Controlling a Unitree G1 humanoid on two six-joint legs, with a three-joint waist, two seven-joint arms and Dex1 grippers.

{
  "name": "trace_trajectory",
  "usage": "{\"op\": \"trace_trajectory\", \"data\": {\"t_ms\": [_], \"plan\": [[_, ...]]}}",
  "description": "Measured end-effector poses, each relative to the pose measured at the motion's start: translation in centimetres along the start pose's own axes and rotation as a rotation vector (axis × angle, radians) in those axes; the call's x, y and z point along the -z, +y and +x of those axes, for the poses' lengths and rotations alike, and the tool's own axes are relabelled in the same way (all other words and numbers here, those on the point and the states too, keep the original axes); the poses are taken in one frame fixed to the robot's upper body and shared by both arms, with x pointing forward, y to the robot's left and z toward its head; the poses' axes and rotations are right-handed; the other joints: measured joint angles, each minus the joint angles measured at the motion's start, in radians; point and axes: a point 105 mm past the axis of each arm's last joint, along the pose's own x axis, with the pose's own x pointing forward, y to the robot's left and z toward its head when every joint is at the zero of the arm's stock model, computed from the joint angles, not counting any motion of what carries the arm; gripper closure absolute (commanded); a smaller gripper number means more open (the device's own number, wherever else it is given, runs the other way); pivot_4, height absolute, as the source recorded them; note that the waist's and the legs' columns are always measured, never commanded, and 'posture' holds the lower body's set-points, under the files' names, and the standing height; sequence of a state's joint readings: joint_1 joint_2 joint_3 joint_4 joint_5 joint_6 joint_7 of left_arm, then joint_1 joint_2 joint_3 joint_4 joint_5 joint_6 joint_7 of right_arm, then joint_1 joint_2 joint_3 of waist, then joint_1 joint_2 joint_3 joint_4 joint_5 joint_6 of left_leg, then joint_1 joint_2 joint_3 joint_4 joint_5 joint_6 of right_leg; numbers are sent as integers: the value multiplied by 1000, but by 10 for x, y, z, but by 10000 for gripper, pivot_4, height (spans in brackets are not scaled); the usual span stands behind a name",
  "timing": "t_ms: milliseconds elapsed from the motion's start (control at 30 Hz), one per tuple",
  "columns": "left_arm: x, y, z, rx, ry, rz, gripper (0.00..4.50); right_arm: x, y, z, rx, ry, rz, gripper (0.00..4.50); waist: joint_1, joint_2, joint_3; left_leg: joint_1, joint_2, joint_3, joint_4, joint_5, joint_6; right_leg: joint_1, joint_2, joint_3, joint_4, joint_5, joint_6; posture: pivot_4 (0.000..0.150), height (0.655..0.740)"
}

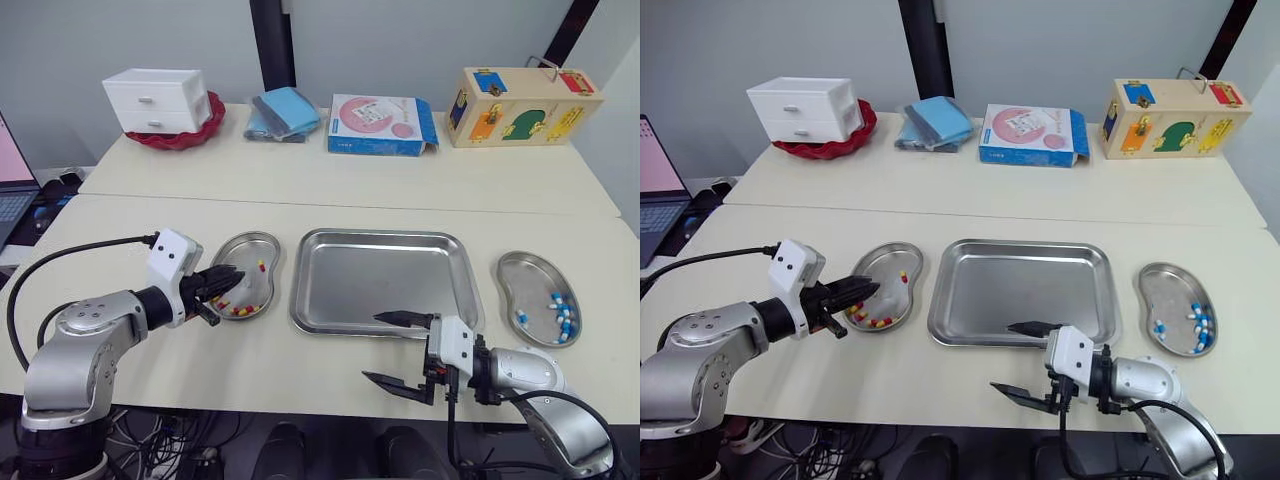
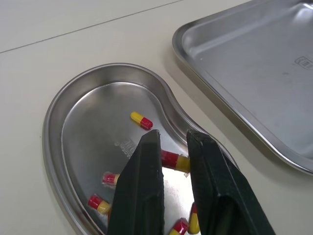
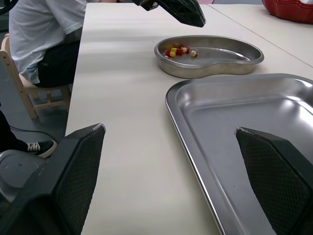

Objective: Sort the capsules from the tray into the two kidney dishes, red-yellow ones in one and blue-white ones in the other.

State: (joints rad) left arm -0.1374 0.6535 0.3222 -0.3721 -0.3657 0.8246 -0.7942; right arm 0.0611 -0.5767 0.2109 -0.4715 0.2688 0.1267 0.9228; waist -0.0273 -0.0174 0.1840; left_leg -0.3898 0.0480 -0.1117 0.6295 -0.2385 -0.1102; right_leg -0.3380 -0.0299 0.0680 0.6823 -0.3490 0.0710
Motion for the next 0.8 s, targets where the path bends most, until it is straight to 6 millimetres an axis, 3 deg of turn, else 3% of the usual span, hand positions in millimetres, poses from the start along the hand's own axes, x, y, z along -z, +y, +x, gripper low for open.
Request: {"op": "trace_trajectory", "data": {"t_ms": [333,367,600,800], "plan": [[-3,3,-1,5,-53,-33,2058,2,1,-2,13,-7,28,0,-3,0,0,0,0,0,0,0,0,0,0,0,0,0,0,1500,7400],[-3,3,-1,9,-59,-34,462,2,1,-2,13,-6,29,0,-3,0,0,0,0,0,0,0,0,0,0,0,0,0,0,1500,7400],[10,-2,-11,42,-11,-41,462,3,-2,-5,36,0,26,0,-4,0,0,0,0,1,0,0,0,-1,0,1,0,0,0,1500,7400],[35,5,-37,-24,52,44,462,9,-9,-32,125,87,42,0,-3,0,0,0,0,2,-1,0,0,-1,0,1,-1,0,0,1500,7400]]}}
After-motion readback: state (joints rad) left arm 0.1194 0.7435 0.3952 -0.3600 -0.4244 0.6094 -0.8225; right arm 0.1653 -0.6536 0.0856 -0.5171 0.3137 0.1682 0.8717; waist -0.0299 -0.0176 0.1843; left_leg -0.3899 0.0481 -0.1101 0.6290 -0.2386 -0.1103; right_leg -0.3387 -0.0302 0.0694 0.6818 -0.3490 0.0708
